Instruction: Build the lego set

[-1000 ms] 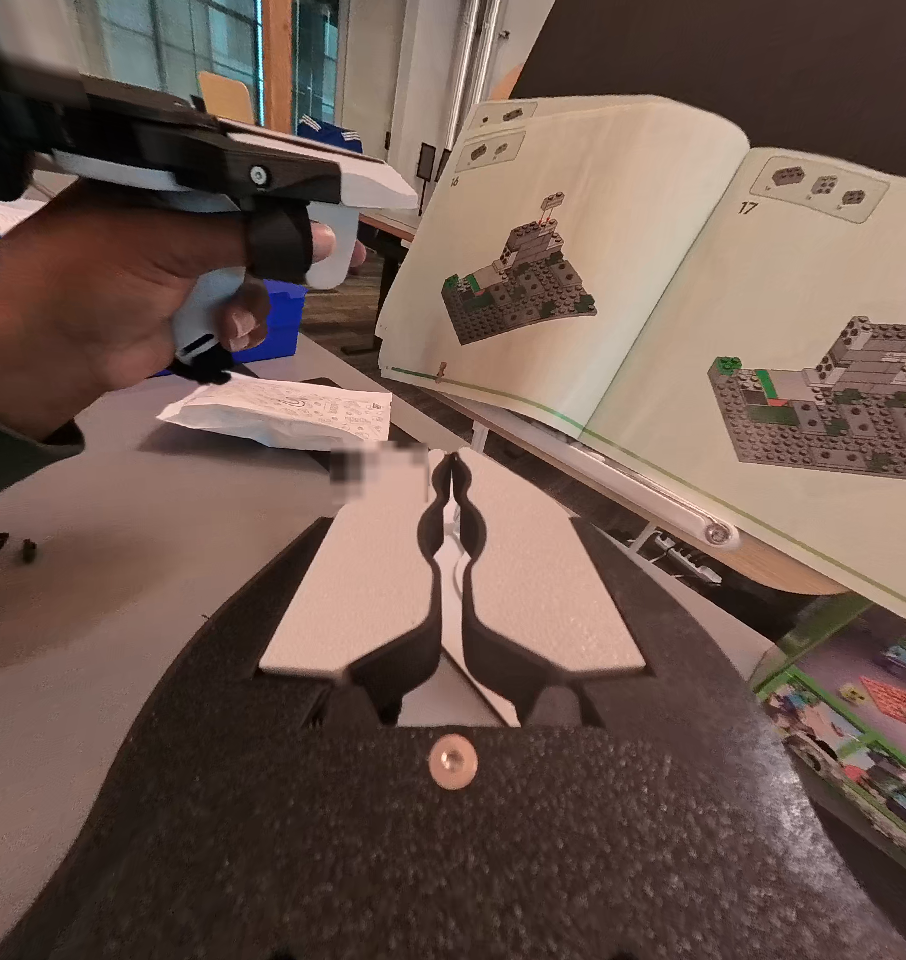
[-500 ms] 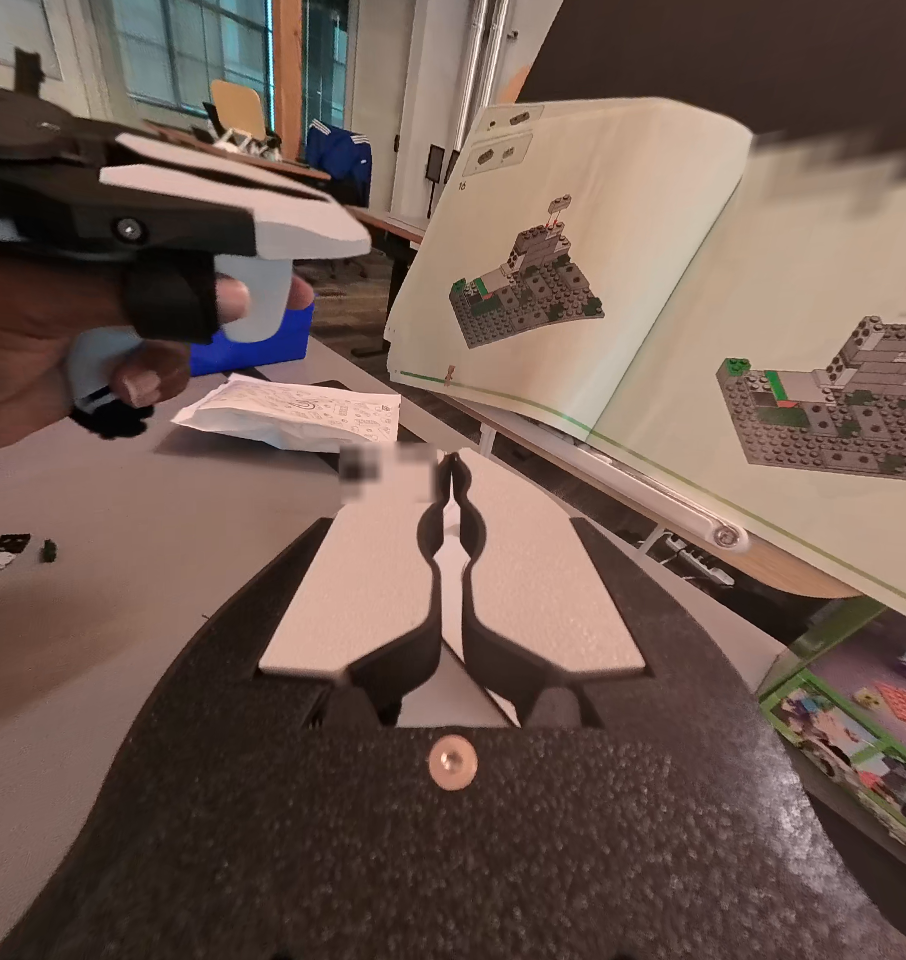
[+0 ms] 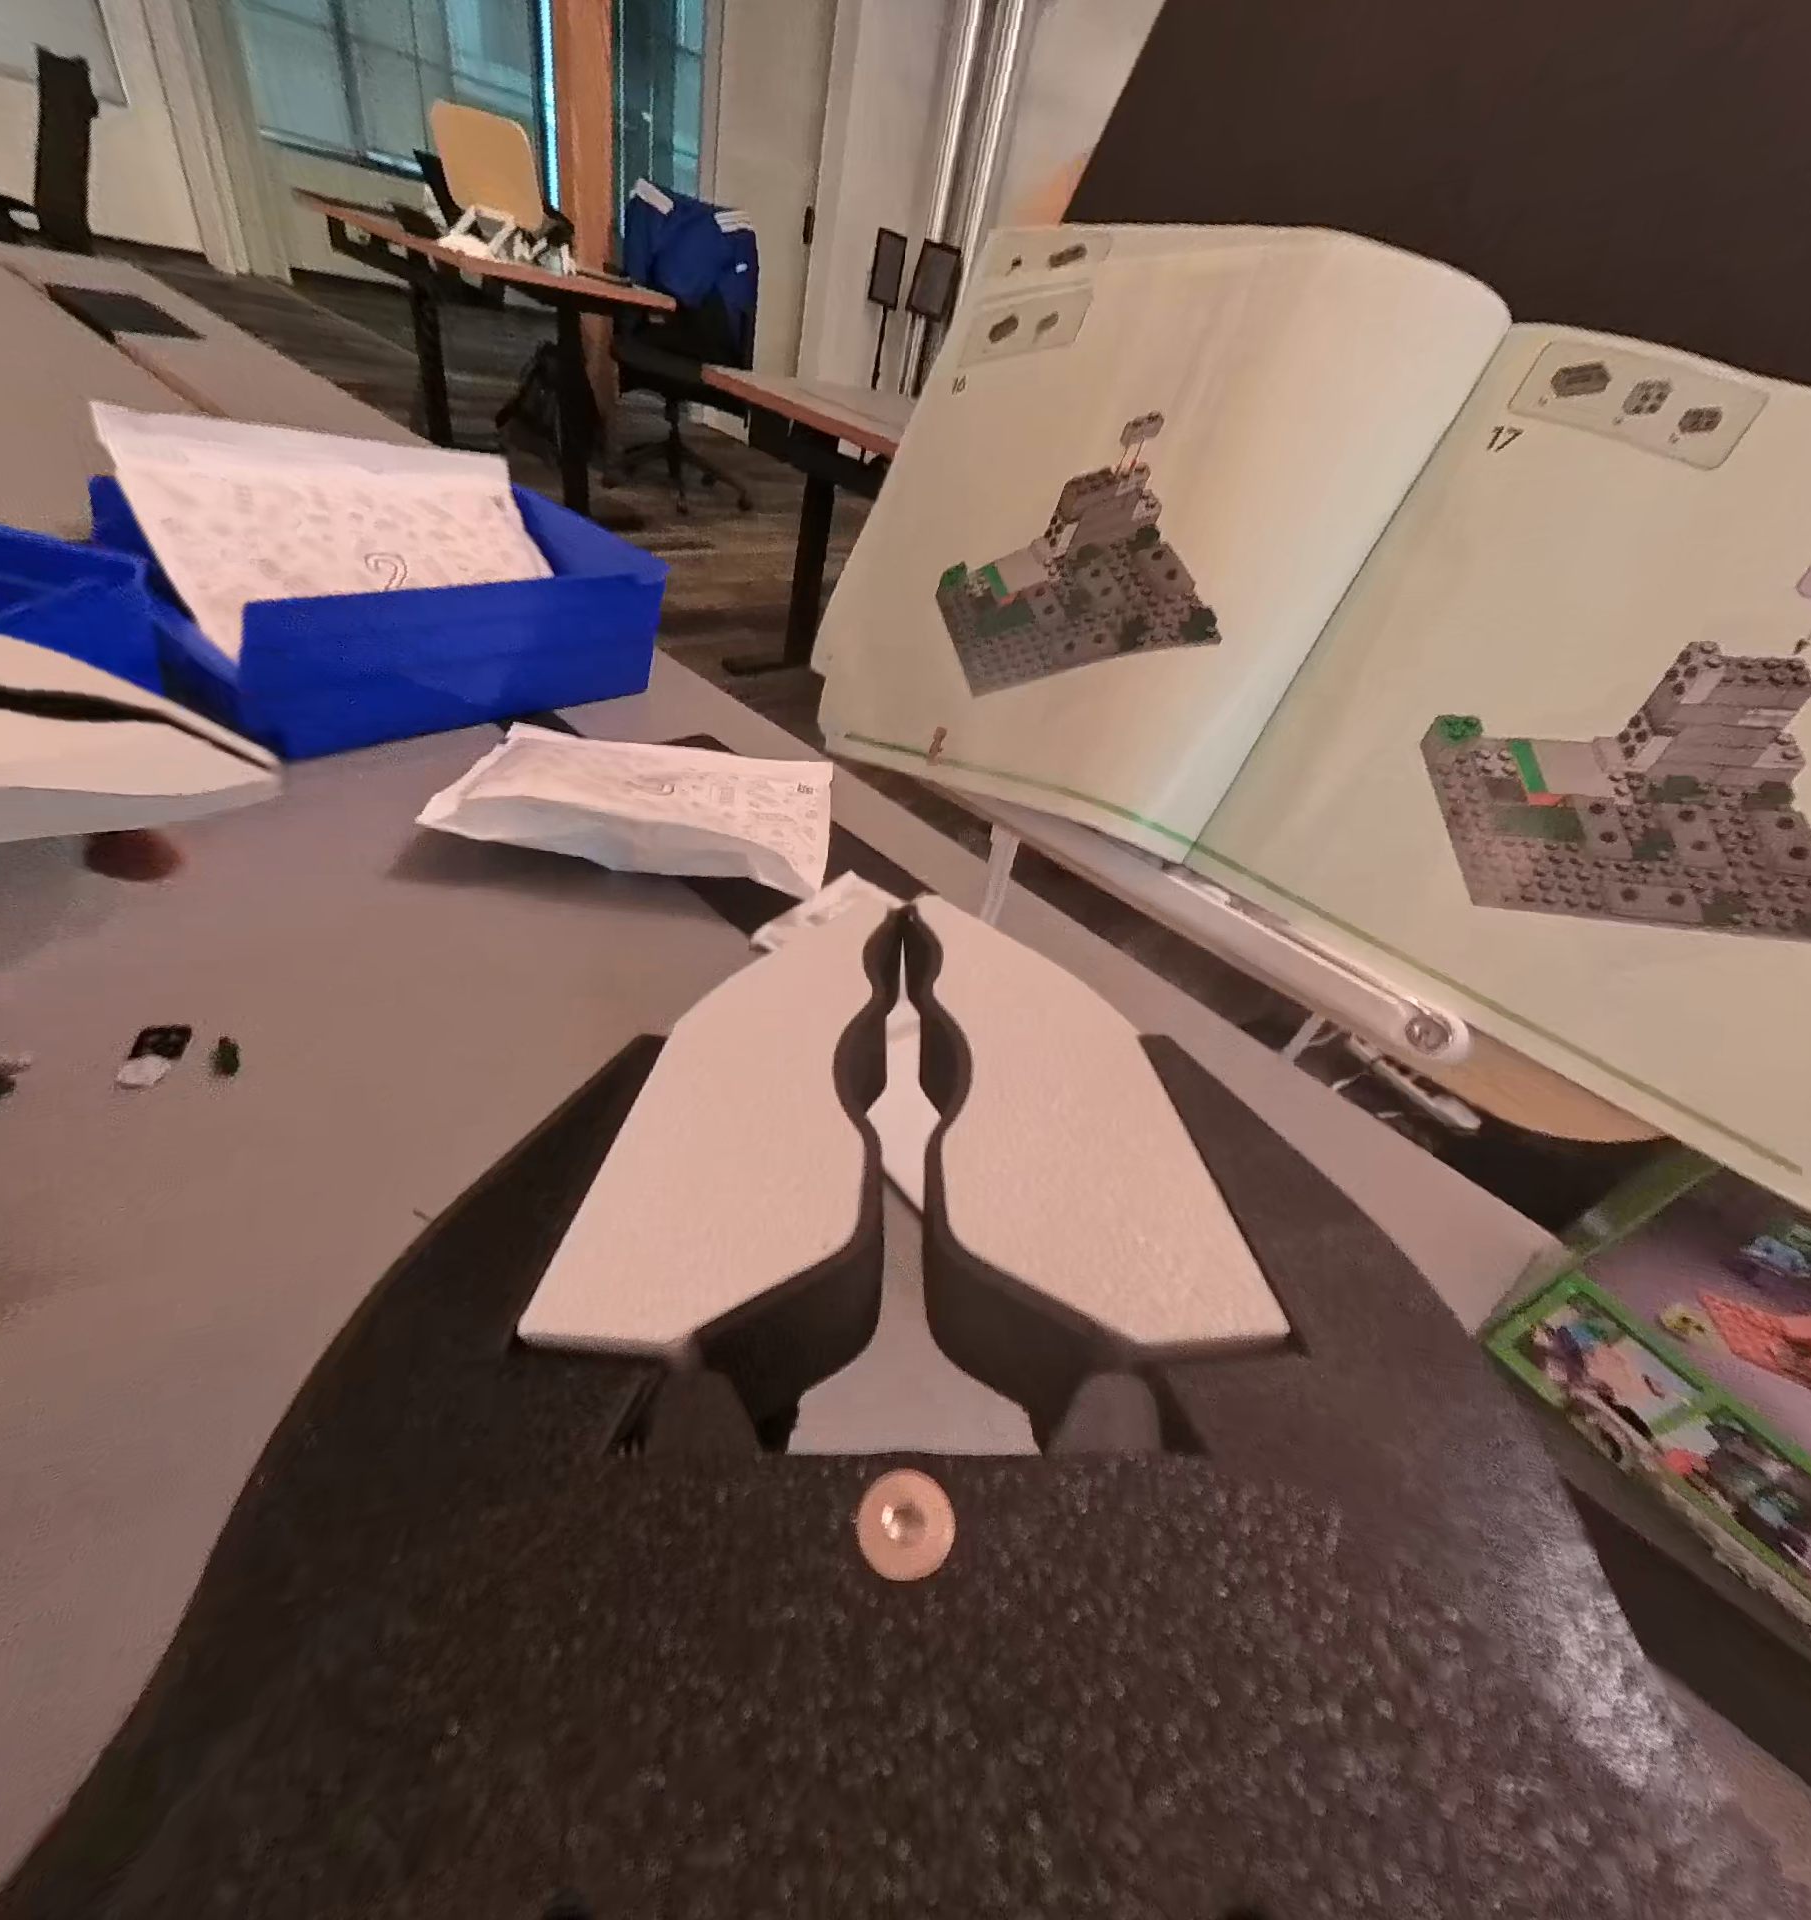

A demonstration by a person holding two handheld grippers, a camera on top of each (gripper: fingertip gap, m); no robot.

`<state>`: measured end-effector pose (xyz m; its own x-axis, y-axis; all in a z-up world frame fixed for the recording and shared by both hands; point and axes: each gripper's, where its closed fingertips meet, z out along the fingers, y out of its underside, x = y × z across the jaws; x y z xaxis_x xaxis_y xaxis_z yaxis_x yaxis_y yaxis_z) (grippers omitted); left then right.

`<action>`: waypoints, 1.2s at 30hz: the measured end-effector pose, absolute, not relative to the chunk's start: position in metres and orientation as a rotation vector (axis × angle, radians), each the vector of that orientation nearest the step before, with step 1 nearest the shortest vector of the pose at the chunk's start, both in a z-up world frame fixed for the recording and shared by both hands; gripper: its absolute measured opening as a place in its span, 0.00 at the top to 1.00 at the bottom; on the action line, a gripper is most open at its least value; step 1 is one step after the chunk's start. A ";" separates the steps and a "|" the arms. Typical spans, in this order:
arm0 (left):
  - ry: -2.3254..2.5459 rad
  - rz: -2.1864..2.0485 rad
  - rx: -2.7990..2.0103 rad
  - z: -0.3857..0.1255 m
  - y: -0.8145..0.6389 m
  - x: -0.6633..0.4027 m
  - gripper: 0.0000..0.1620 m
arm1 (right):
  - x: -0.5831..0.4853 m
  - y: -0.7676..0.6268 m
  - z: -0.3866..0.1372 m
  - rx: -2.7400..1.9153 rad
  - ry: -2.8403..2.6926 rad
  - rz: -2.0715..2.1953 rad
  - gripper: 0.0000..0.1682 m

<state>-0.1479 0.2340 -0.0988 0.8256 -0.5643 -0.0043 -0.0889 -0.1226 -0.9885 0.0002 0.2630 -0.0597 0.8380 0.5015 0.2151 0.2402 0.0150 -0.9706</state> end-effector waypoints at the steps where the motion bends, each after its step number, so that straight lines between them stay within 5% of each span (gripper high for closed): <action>1: 0.512 -0.450 -1.676 -0.103 0.224 -0.154 1.00 | 0.002 0.258 -0.064 -1.584 -0.611 0.217 1.00; 15: 0.345 -0.375 -1.871 -0.189 0.137 -0.242 1.00 | 0.051 0.171 -0.153 -1.786 -0.498 0.310 0.97; 24: 0.295 -0.220 -1.948 -0.203 0.099 -0.298 1.00 | 0.036 0.160 -0.166 -1.730 -0.535 0.358 0.96; 29: 0.260 -0.036 -1.924 -0.169 0.087 -0.364 0.95 | 0.028 0.162 -0.176 -1.738 -0.532 0.429 0.96; 33: 0.474 0.084 -2.038 -0.145 0.106 -0.412 0.91 | 0.019 0.165 -0.184 -1.759 -0.547 0.457 0.96; 36: 0.705 0.074 -2.212 -0.174 0.132 -0.427 0.89 | 0.015 0.163 -0.187 -1.765 -0.567 0.451 0.96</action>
